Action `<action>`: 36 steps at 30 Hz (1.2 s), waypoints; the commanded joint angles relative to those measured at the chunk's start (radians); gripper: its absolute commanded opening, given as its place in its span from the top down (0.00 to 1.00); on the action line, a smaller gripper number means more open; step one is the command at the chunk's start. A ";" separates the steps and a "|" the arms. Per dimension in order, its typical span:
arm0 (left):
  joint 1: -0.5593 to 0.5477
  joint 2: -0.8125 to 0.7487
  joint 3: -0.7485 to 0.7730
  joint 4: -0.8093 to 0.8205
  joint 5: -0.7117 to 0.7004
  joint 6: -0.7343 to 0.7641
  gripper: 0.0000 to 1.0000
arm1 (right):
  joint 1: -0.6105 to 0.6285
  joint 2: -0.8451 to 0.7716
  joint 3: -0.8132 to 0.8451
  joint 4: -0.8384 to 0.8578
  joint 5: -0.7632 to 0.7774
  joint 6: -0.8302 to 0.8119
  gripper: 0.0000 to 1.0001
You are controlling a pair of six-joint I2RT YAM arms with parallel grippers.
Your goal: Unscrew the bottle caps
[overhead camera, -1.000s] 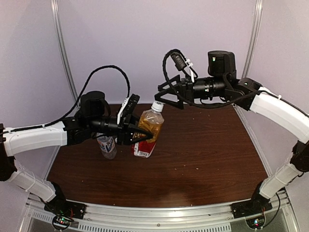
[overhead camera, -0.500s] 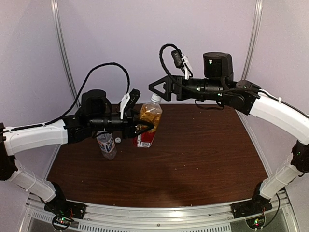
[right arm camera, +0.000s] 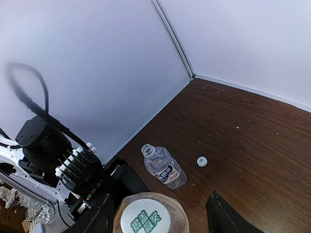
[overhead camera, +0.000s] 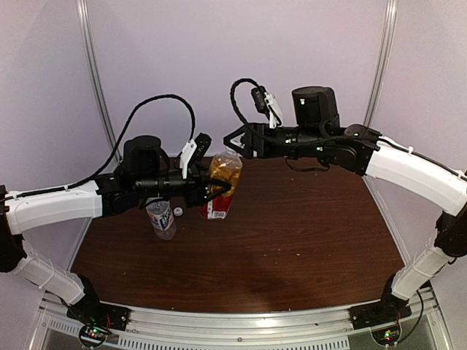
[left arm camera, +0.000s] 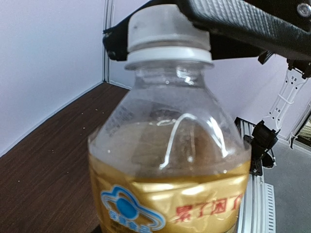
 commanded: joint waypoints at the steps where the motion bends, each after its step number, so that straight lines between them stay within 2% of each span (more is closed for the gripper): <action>1: -0.005 0.000 0.013 0.028 -0.020 -0.007 0.64 | 0.008 0.005 0.009 0.032 -0.021 0.006 0.38; 10: -0.005 -0.006 0.011 0.022 -0.026 -0.005 0.64 | 0.010 0.008 0.002 0.048 -0.049 0.004 0.55; 20: -0.005 -0.010 0.008 0.021 -0.035 -0.002 0.65 | 0.010 0.017 -0.004 0.058 -0.073 0.011 0.63; 36: -0.005 -0.029 -0.006 0.027 -0.043 0.001 0.65 | -0.001 -0.002 -0.040 0.086 -0.062 -0.055 0.89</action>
